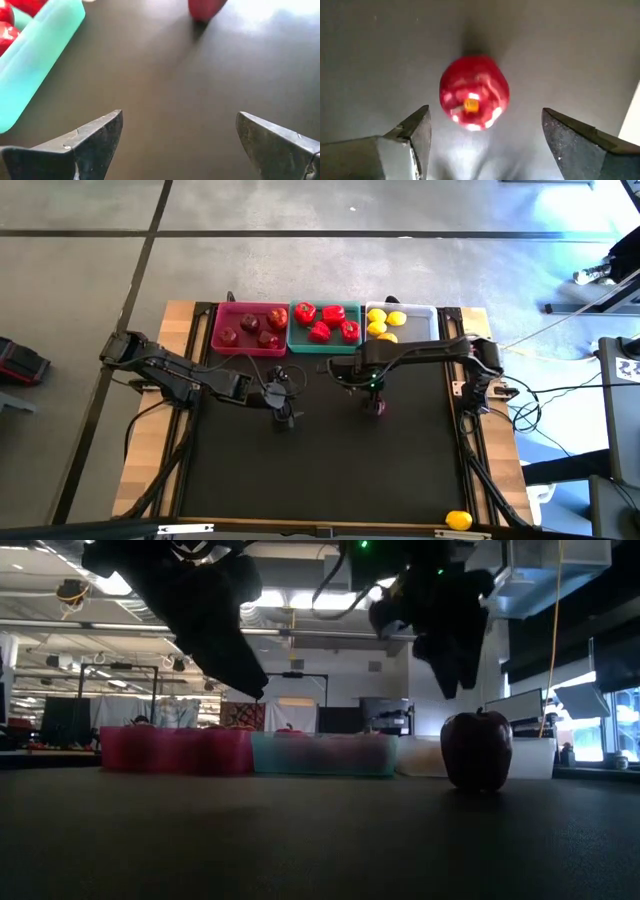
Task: Sort produce into baskets
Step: Put the apple into the pink bin
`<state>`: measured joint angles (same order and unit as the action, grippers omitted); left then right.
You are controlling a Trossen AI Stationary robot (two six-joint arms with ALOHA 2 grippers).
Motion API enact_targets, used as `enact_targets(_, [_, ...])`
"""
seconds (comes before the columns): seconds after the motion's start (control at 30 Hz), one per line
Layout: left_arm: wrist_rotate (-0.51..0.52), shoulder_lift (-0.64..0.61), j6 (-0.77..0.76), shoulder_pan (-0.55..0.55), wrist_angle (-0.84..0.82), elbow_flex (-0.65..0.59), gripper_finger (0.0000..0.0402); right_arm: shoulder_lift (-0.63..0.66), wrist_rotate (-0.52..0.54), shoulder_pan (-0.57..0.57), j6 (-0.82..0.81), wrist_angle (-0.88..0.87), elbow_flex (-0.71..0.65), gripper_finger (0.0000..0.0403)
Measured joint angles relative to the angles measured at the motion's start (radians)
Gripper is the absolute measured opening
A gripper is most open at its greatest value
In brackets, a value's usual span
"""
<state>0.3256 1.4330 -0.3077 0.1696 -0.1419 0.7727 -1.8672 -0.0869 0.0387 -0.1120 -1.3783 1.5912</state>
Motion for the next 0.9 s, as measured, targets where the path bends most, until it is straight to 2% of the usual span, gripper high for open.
enact_targets(0.2, [-0.011,0.017,-0.023,0.0,0.157,0.0,0.0384,0.161,0.056,-0.032,-0.02,-0.017,-0.076,0.0298])
enact_targets(0.47, [-0.036,0.119,0.055,-0.006,0.443,0.016,0.0384,0.494,0.098,-0.095,-0.186,0.16,-0.38,0.0298])
enact_targets(0.7, [-0.051,0.286,0.093,-0.05,0.449,0.188,0.0384,0.713,0.165,-0.158,-0.371,0.205,-0.606,0.0298])
enact_targets(0.9, [-0.175,0.432,0.112,-0.098,0.456,0.349,0.0384,0.793,0.165,-0.18,-0.458,0.192,-0.675,0.0298])
